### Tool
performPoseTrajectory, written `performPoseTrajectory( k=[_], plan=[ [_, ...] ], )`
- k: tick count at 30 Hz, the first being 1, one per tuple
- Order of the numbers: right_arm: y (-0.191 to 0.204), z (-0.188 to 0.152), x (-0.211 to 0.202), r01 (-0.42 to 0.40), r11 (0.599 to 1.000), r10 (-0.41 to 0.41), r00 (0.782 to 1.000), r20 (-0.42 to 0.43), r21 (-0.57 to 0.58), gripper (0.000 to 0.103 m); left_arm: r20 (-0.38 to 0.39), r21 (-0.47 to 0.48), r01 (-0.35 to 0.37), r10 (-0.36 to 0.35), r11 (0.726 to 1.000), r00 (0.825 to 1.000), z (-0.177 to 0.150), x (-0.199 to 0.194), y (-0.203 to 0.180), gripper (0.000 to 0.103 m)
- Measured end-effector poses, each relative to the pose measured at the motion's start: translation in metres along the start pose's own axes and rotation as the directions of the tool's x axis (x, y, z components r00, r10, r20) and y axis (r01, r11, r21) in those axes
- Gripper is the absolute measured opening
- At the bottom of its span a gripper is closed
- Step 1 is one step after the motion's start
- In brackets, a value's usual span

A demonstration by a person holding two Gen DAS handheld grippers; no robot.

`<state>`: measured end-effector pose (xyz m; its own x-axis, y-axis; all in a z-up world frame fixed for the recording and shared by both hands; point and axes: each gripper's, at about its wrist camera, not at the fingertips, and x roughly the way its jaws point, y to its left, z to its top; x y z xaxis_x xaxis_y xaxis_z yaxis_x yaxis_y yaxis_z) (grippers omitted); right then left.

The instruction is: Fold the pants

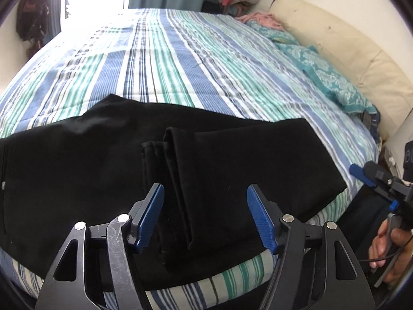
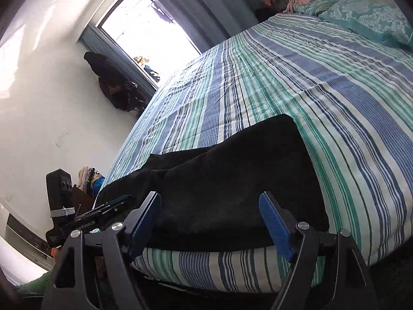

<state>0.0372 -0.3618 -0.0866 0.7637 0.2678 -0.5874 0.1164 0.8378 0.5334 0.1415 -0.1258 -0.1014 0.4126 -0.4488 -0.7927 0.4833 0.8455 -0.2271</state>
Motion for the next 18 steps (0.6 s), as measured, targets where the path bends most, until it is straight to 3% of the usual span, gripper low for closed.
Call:
performPoseTrajectory(
  k=[1,2,3,8,11,15,17,18],
  plan=[
    [0.001,0.002,-0.001,0.014,1.000,-0.014,1.000,0.010,-0.026,0.078,-0.017,-0.003,-0.009,0.009,1.000,1.000,-0.001,0.006,-0.001,0.061],
    [0.004,0.002,-0.001,0.026,0.999,-0.025,1.000,0.011,-0.046,0.078,-0.038,-0.009,-0.015,0.014,1.000,0.999,-0.002,0.011,0.000,0.024],
    [0.004,0.002,0.000,0.033,0.998,-0.033,0.999,0.006,-0.057,0.078,-0.064,-0.021,-0.036,0.034,0.999,0.997,-0.004,0.014,0.001,0.007],
    [0.007,0.005,-0.006,0.063,0.996,-0.061,0.997,0.042,-0.057,0.078,0.005,-0.063,-0.051,0.052,0.997,0.999,-0.011,-0.015,0.011,0.007],
    [0.014,0.004,-0.002,0.101,0.988,-0.097,0.995,0.035,-0.118,0.078,-0.018,-0.050,-0.068,0.067,0.996,0.998,-0.015,-0.011,0.016,0.008],
    [0.020,-0.006,0.038,0.071,0.983,-0.089,0.991,-0.099,-0.168,0.078,-0.050,-0.028,-0.095,0.093,0.995,0.994,-0.024,0.008,0.016,0.012],
    [0.013,-0.018,0.069,0.071,0.985,-0.107,0.966,-0.237,-0.156,0.079,-0.042,-0.014,-0.100,0.100,0.995,0.994,-0.024,0.007,0.014,0.014],
    [0.010,-0.024,0.079,0.090,0.983,-0.130,0.955,-0.268,-0.157,0.079,-0.041,-0.010,-0.105,0.105,0.994,0.994,-0.023,0.005,0.013,0.026]
  ],
)
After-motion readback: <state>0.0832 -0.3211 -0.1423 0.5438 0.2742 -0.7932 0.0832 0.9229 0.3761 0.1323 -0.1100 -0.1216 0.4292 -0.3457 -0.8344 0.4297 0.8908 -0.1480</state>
